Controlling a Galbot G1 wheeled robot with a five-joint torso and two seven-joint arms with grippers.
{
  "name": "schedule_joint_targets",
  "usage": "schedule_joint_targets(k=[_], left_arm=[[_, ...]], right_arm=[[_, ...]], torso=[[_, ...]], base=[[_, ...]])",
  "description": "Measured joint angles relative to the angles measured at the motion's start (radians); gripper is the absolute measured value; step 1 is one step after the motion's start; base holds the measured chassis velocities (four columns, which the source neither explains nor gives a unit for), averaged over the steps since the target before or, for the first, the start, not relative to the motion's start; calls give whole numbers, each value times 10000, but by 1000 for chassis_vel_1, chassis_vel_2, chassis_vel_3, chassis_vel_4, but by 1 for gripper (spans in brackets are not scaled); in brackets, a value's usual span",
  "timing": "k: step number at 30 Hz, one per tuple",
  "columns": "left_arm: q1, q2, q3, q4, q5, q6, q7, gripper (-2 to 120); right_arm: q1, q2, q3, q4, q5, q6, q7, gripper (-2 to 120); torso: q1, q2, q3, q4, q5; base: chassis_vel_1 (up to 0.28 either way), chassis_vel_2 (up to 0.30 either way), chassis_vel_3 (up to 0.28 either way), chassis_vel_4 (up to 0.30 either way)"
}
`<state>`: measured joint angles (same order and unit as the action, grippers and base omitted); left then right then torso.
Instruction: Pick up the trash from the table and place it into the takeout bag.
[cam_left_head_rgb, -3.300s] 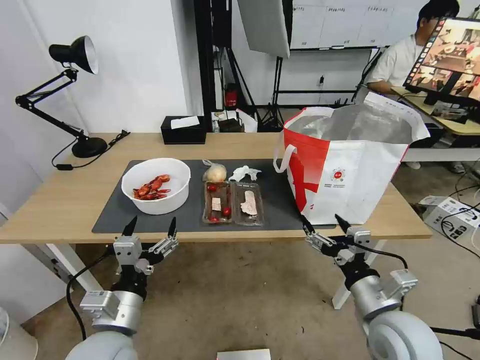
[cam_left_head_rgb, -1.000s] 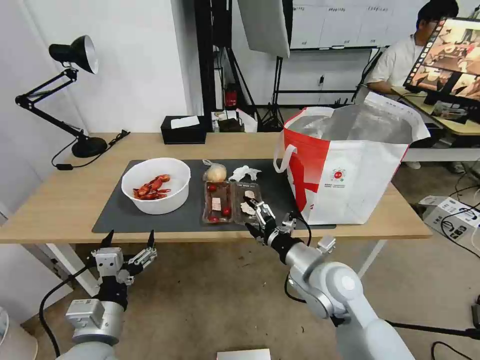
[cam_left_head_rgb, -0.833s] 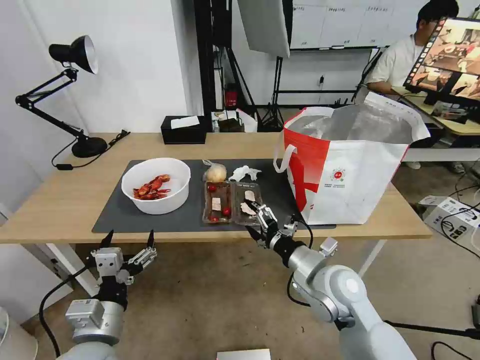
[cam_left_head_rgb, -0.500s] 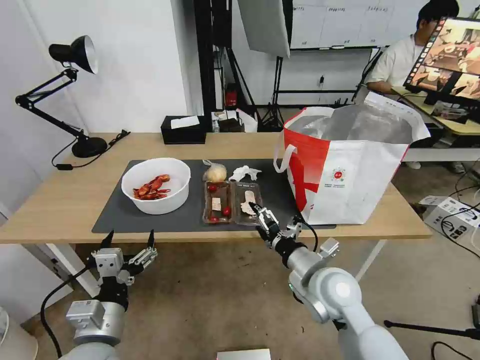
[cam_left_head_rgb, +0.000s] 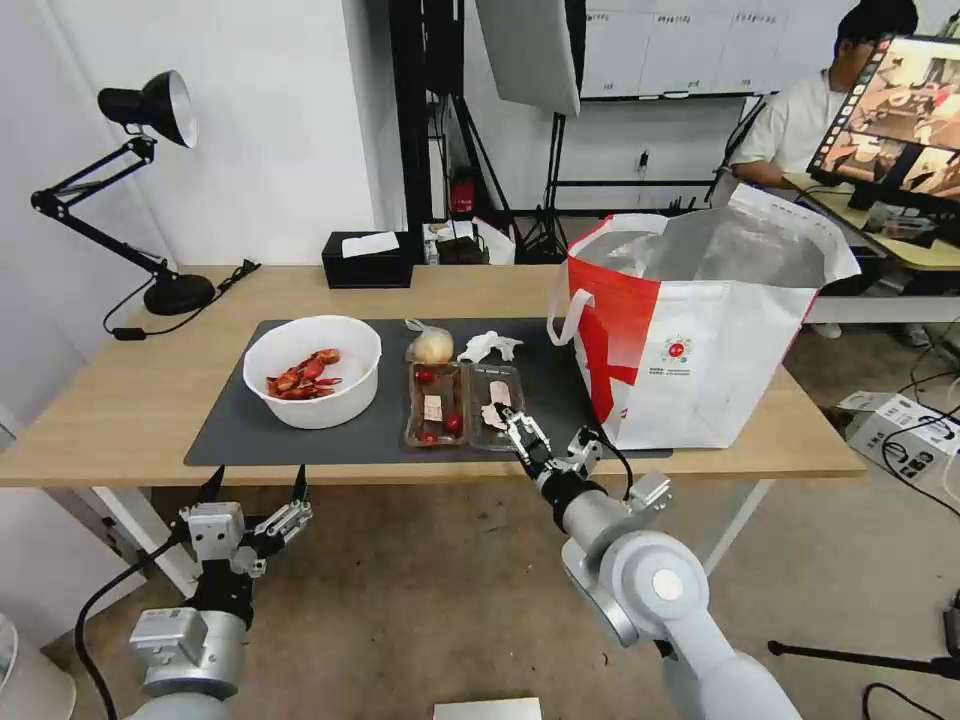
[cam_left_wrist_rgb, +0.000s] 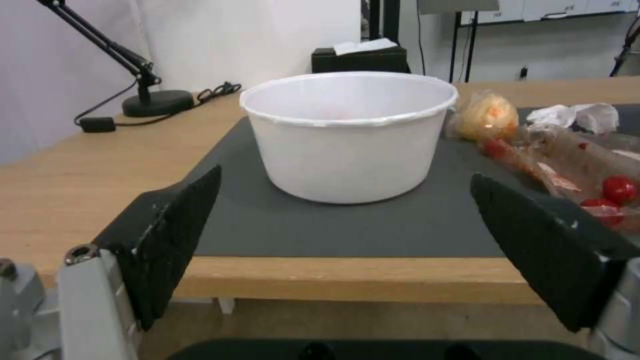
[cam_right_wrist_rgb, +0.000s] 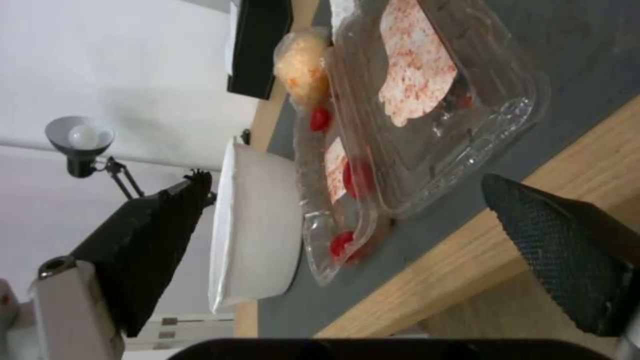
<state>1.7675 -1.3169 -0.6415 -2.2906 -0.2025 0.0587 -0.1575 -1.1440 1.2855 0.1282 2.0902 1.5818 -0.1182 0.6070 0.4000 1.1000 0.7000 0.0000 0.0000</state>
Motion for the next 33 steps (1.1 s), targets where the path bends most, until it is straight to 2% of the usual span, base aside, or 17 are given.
schedule_joint_targets(k=[11, 33], left_arm=[[-7, -10, -32, 46, 11, 34, -1, 100], [-5, 113, -114, 73, -56, 45, -23, 100]], right_arm=[[402, 143, 10, -376, 603, -249, 404, 100], [607, 581, -79, -810, 557, -261, 468, 100]], torso=[[0, 0, 0, 0, 0], [0, 0, 0, 0, 0]], base=[[0, 0, 0, 0], [0, 0, 0, 0]])
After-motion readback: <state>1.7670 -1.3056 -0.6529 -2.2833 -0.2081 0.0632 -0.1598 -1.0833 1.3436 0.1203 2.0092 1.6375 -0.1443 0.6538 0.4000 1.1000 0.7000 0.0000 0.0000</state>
